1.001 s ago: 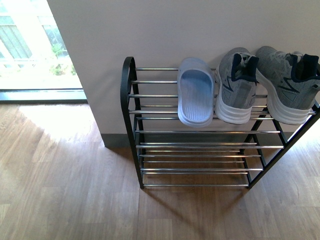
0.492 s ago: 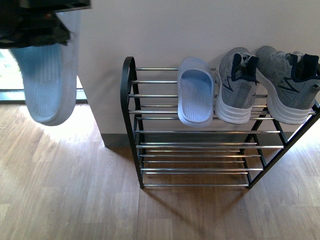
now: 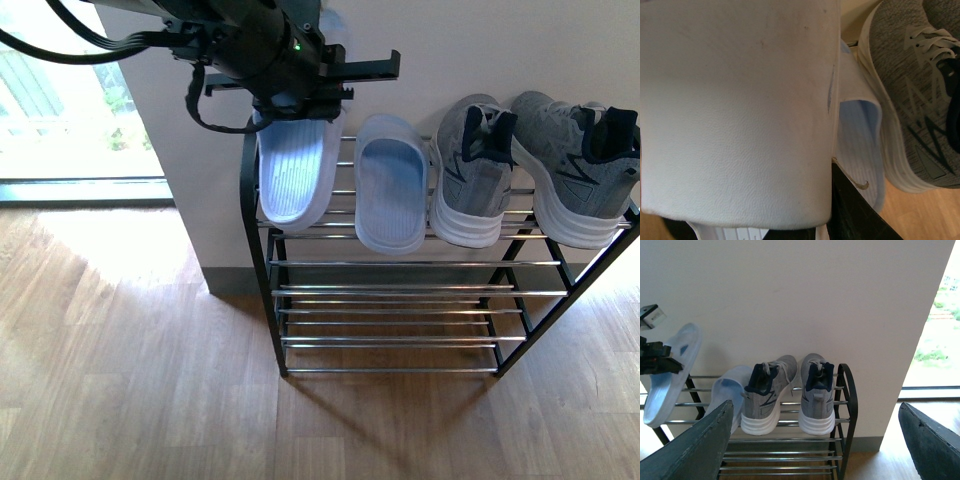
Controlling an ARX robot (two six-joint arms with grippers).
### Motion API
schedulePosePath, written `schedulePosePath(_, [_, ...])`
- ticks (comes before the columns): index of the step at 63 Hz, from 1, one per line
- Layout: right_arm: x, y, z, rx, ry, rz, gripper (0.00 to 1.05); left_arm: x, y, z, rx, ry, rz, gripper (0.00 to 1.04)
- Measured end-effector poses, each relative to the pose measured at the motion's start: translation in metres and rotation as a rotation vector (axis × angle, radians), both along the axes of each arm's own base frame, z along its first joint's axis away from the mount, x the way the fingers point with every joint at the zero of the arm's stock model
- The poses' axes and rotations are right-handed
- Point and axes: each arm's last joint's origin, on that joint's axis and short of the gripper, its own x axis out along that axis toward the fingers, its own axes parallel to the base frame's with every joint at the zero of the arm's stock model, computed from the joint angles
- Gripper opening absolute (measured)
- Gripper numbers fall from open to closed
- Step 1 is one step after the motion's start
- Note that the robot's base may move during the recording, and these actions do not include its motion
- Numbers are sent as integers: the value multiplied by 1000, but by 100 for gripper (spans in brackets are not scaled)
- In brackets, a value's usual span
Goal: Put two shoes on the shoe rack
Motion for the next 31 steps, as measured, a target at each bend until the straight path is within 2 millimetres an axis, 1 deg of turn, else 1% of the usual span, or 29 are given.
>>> schedulePosePath(6, [0,0,0,0,0,0,96,5,-5,-9,3,18,22,2])
schedulePosePath(12, [0,0,0,0,0,0,96,9,-7,-21,22,46,57,2])
schedulePosePath(25, [0,0,0,0,0,0,96,20,-3,-47,58,105,110,2])
schedulePosePath(31, [0,0,0,0,0,0,96,26,-3,-53,58,114,119,2])
